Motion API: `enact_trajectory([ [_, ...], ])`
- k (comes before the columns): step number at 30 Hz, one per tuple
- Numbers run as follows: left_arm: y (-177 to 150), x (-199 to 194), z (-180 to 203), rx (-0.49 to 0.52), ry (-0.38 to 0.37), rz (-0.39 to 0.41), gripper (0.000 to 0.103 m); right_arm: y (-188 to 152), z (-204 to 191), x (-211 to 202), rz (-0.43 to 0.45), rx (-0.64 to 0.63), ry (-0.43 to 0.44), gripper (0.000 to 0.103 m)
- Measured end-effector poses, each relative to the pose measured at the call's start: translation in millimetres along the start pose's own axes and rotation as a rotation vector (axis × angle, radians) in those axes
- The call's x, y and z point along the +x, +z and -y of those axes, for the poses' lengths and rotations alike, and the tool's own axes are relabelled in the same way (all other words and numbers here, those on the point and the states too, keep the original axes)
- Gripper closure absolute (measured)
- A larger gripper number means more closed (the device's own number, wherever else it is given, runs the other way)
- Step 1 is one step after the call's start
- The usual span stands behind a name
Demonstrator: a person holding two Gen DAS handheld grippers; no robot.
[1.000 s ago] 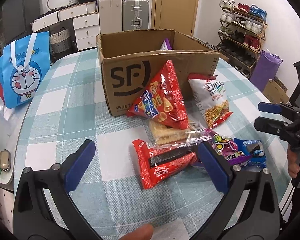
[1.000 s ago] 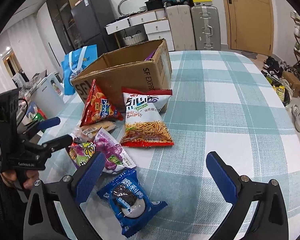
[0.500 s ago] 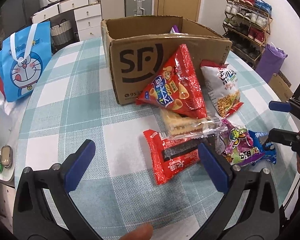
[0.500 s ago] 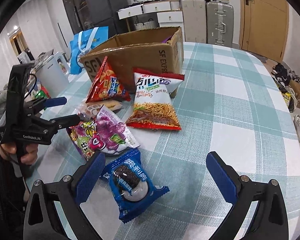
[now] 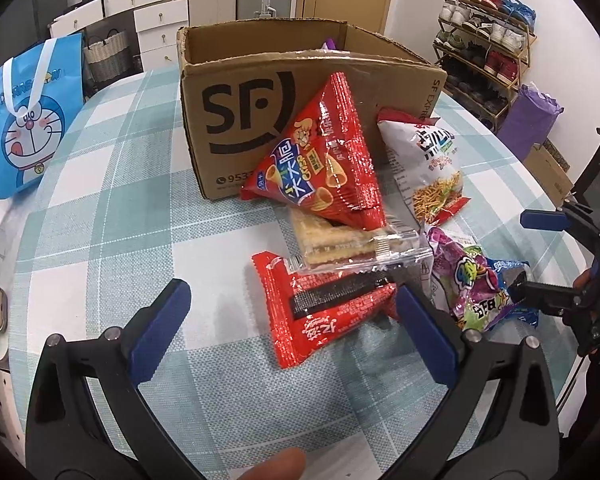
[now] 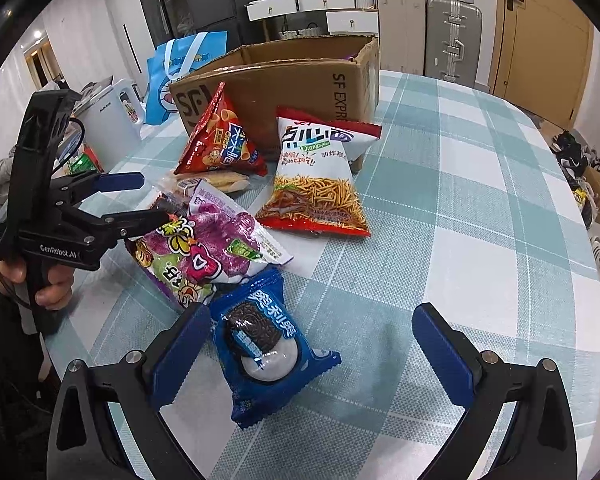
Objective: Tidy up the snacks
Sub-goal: 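Grasp the red wafer pack with the left gripper while the right grasps the blue Oreo pack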
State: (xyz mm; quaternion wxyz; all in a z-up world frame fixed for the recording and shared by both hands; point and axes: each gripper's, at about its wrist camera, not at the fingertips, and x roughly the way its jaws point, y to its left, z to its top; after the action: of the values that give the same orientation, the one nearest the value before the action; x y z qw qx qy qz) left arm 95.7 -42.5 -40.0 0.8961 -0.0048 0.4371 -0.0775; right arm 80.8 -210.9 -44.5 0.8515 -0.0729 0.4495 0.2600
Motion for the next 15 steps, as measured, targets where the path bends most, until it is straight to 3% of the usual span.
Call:
enact_trajectory([
  [15,2.1,19.9,-1.5,-0.064,-0.004,-0.020,0.001,-13.7,-1.9,2.5,-0.058,-0.076,0.013,0.001],
])
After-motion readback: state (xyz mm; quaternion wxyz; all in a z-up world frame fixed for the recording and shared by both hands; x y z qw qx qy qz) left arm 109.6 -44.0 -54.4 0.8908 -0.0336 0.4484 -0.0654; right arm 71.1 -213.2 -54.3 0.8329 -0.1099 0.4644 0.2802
